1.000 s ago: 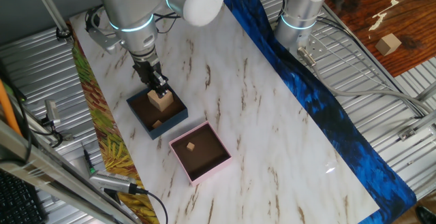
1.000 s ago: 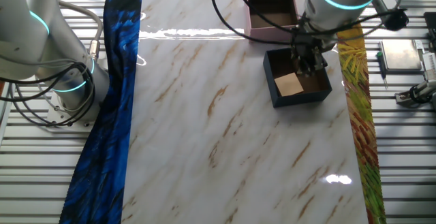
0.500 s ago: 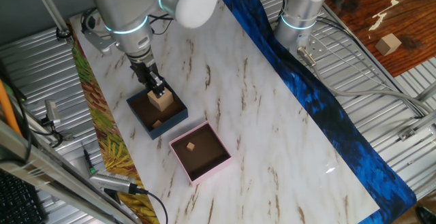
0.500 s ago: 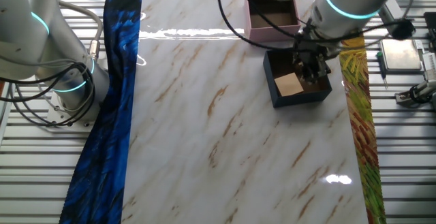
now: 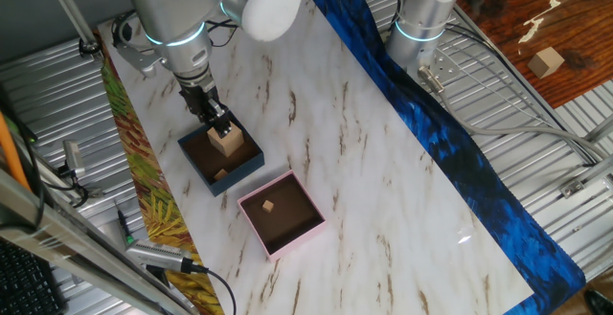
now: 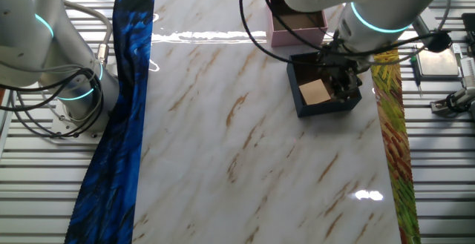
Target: Move an object from one box to another
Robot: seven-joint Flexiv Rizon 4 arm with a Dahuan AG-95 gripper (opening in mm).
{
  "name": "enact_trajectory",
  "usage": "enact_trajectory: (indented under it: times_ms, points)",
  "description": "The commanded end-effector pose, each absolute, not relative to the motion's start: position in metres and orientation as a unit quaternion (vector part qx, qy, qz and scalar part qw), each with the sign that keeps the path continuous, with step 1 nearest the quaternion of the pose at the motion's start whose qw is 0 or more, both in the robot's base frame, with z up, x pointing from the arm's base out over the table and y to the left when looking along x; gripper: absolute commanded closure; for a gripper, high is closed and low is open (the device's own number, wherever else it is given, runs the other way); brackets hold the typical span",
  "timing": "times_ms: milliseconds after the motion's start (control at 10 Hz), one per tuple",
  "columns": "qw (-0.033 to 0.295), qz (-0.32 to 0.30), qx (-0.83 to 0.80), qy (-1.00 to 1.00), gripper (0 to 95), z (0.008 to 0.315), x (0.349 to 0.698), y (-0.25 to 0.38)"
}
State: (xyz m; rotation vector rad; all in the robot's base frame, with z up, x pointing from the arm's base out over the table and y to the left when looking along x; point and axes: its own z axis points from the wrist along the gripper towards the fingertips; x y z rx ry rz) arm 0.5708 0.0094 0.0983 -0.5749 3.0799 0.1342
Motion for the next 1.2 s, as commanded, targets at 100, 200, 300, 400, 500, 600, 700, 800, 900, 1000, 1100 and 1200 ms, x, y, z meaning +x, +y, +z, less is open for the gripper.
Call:
enact_trajectory:
  times_ms: [100, 200, 300, 400, 500, 600, 700, 800, 900, 1000, 1100, 1200]
  points:
    - [0.008, 0.040, -0.185, 0.982, 38.0, 0.0961, 0.5655, 0.0090]
    - [0.009, 0.040, -0.187, 0.982, 38.0, 0.0958, 0.5656, 0.0092]
    - [0.009, 0.040, -0.186, 0.982, 38.0, 0.0953, 0.5659, 0.0096]
    - [0.010, 0.040, -0.186, 0.982, 38.0, 0.0951, 0.5662, 0.0101]
    - [0.012, 0.039, -0.185, 0.982, 38.0, 0.0951, 0.5662, 0.0104]
    - [0.013, 0.039, -0.185, 0.982, 38.0, 0.0951, 0.5662, 0.0104]
    - [0.013, 0.038, -0.183, 0.982, 38.0, 0.0951, 0.5662, 0.0104]
    - [0.015, 0.039, -0.180, 0.983, 38.0, 0.0951, 0.5662, 0.0104]
    - [0.018, 0.039, -0.176, 0.983, 38.0, 0.0951, 0.5662, 0.0104]
    - [0.020, 0.037, -0.171, 0.984, 38.0, 0.0951, 0.5662, 0.0104]
    - [0.020, 0.037, -0.170, 0.985, 38.0, 0.0951, 0.5662, 0.0104]
    - [0.019, 0.038, -0.173, 0.984, 38.0, 0.0951, 0.5662, 0.0104]
